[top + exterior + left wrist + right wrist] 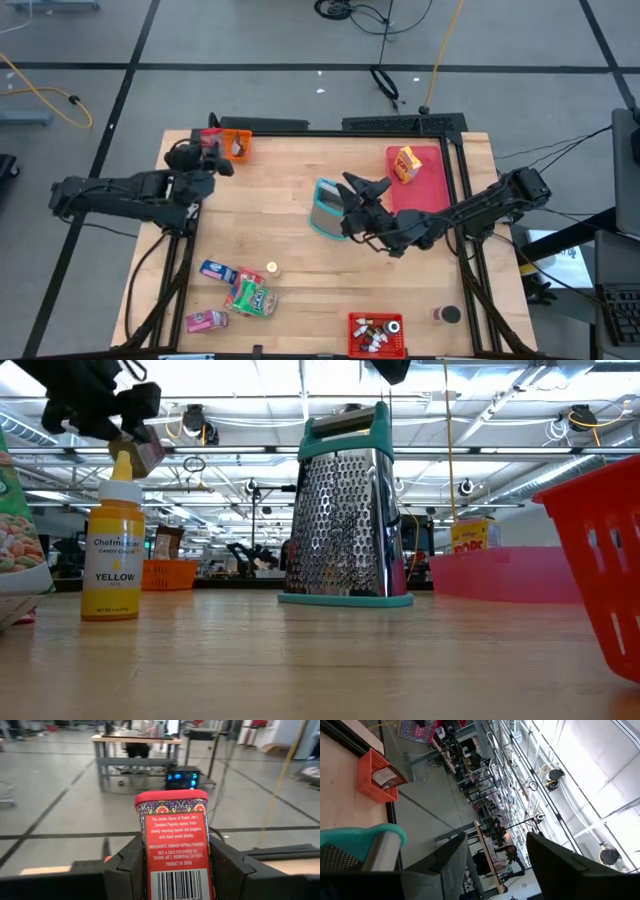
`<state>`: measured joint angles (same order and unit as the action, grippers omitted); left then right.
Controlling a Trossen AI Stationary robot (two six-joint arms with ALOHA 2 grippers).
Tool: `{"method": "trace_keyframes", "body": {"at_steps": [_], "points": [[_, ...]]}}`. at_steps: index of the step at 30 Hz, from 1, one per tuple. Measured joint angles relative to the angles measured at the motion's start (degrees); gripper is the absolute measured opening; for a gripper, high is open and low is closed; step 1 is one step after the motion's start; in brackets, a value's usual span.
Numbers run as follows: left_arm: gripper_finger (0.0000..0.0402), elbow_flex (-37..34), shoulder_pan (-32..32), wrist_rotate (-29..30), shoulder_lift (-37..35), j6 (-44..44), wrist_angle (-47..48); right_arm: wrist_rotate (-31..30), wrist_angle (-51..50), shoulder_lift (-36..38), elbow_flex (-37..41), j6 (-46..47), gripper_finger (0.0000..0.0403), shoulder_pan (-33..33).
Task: Pick & Place Kitchen Items
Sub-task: Put the red seasoning can into the orange bin
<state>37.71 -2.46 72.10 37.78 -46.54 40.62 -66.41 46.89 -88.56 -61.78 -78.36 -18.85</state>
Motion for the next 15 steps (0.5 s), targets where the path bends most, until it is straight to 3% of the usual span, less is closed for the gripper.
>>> {"method": "trace_keyframes", "body": {"at_steps": [10,15], "points": [[0.0158,-3.7,-8.0,0.3,3.2,-2.9,1.8,0.0,2.2,0.3,0.0,1.0,0.0196,-0.1],[0.0158,-8.0,-11.5,-0.5,4.5,2.6,-6.7,0.0,2.5,1.9,0.0,1.2,0.0196,-0.4]]}}
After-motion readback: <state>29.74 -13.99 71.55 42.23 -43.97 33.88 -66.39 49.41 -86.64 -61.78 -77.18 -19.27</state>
